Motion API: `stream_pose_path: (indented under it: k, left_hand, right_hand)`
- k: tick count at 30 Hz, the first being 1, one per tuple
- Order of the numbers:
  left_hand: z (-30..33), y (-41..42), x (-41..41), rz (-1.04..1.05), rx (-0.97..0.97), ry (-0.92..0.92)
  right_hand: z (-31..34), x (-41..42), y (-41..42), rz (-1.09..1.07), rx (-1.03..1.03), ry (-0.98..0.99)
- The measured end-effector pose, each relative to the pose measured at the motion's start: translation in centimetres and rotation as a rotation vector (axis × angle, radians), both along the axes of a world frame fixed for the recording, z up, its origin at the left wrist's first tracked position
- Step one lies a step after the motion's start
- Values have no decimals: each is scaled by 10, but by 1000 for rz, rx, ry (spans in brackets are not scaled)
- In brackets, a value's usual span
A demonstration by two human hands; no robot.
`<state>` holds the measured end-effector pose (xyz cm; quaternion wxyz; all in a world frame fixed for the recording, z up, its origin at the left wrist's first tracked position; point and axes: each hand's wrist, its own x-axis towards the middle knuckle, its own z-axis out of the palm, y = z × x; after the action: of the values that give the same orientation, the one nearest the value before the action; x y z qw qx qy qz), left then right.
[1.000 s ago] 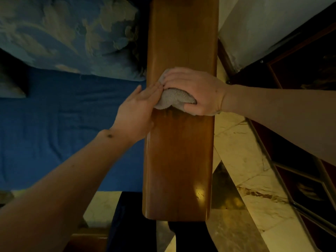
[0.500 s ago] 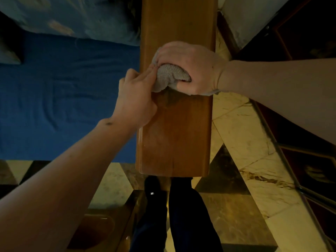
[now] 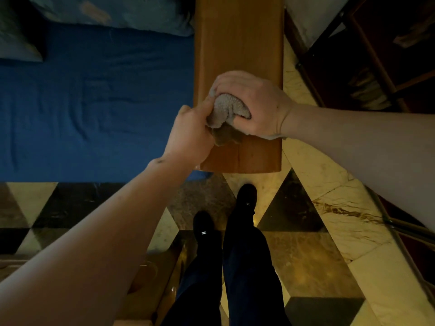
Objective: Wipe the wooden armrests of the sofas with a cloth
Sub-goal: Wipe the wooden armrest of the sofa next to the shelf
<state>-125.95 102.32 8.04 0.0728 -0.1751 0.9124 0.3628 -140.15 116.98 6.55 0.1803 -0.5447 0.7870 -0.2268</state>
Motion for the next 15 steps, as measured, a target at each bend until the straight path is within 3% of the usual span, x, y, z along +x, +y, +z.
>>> stream_pose_path:
  k: [15]
  left_hand:
    - [4, -12, 1, -37, -32, -5]
  right_hand:
    - [0, 31, 4, -201, 13, -32]
